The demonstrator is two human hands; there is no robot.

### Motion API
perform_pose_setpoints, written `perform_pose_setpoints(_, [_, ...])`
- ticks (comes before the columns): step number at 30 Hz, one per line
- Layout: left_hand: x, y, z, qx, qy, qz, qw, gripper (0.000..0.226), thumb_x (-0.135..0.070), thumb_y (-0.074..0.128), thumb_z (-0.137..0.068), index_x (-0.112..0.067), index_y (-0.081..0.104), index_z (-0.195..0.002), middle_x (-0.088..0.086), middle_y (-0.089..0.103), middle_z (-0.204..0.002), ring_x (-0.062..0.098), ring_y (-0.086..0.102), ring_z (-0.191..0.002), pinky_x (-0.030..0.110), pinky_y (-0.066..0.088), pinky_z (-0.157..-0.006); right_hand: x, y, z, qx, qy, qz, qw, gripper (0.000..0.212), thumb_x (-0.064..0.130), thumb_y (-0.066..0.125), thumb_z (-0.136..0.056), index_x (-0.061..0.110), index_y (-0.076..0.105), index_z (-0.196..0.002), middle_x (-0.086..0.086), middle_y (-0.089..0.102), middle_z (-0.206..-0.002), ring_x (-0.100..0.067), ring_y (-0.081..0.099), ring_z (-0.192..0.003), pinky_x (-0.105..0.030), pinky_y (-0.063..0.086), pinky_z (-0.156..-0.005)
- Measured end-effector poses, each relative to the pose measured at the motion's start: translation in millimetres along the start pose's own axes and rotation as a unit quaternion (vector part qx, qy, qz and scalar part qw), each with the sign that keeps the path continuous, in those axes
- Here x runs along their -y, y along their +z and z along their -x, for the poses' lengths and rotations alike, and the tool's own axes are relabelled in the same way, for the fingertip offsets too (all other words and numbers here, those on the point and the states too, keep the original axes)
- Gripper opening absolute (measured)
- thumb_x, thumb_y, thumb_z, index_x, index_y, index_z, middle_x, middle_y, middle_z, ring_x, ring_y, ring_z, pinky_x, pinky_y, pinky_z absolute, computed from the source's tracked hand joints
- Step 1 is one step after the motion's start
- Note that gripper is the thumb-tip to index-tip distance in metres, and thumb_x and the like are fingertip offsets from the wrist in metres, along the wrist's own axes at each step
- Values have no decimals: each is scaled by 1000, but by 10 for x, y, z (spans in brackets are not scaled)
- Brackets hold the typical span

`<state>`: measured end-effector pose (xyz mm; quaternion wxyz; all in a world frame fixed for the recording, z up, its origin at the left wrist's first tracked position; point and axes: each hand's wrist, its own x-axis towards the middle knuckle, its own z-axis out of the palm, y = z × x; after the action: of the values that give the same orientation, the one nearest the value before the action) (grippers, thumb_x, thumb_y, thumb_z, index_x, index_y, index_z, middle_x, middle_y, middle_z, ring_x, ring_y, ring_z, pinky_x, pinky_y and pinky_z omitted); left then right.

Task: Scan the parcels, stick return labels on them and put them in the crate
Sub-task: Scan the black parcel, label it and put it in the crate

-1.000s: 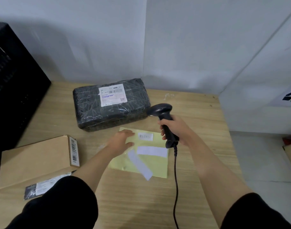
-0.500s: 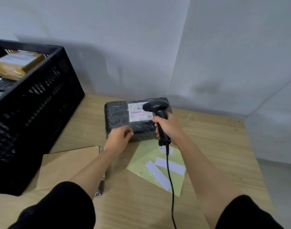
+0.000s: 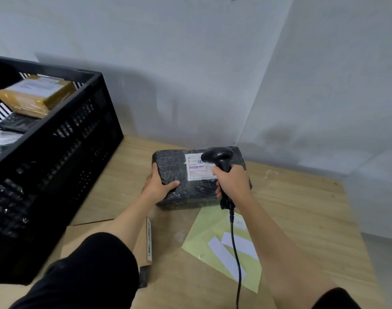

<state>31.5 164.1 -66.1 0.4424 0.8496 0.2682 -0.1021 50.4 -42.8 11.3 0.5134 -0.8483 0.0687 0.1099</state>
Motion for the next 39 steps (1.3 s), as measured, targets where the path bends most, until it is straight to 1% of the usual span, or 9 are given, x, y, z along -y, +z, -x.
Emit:
perform_pose_setpoints(6, [23,23,-21,11,3,8,1000,104,-44,69,-81,-30,-7,-151,9,30,-151,32,36,-134,49,36,-108,257,-36,47,-13,-32,80,996,29,31,55,-86,8,54,-69,-10,63,-51,-22,63,-41,-22,45,-44])
perform_pose_setpoints(11, [24,49,-24,7,2,2,1000,103,-44,67,-83,-30,-9,-150,9,22,-155,32,30,-138,48,33,-110,317,-101,130,-19,-32,108,993,30,33,53,-86,7,52,-70,-11,63,-51,-26,66,-46,-25,46,-49])
perform_pose_setpoints(15, [32,56,-20,8,6,-4,1000,102,-45,65,-84,-30,-11,-150,9,18,-156,32,29,-139,47,32,-109,267,-153,190,-17,-22,111,993,30,30,53,-86,9,48,-66,-8,61,-50,-23,62,-41,-24,45,-46])
perform_pose_setpoints(21, [14,55,-2,12,5,-18,1000,102,-45,64,-84,-29,-12,-150,11,19,-155,33,30,-138,47,34,-108,275,-188,209,-12,-29,109,994,32,31,52,-88,7,55,-67,-8,63,-50,-18,60,-37,-20,44,-42])
perform_pose_setpoints(25, [22,61,-4,7,6,-22,1000,102,-46,64,-84,-28,-12,-150,11,19,-155,33,30,-138,47,33,-108,234,-175,162,-11,-28,79,996,29,30,55,-85,5,57,-71,-8,62,-51,-20,62,-39,-29,55,-47])
perform_pose_setpoints(29, [14,74,28,2,5,-4,1000,99,-43,64,-85,-27,-7,-151,11,19,-155,33,27,-139,48,31,-111,23,-218,81,-18,-11,-55,998,21,22,62,-81,12,50,-96,-11,64,-64,-22,65,-46,-32,57,-48])
perform_pose_setpoints(33, [-65,245,159,-130,118,-146,974,77,-42,54,-92,-26,9,-152,1,3,-161,25,-2,-147,48,7,-117,-449,-429,75,-43,47,-164,984,26,19,70,-84,12,49,-98,-11,71,-76,-20,69,-56,-30,53,-52])
perform_pose_setpoints(35, [-167,420,233,-119,138,-179,967,69,-48,45,-95,-26,12,-151,1,1,-161,25,-7,-147,50,1,-117,-738,-557,117,-76,74,-172,979,24,25,72,-84,10,56,-94,-7,68,-78,-22,66,-63,-29,49,-57])
perform_pose_setpoints(39, [-223,670,257,-95,87,-253,959,72,-59,32,-94,-26,4,-152,5,-14,-160,31,-18,-145,52,-10,-114,-1245,-828,211,-133,125,-198,963,16,29,69,-86,15,64,-81,-6,61,-77,-24,55,-72,-33,43,-66])
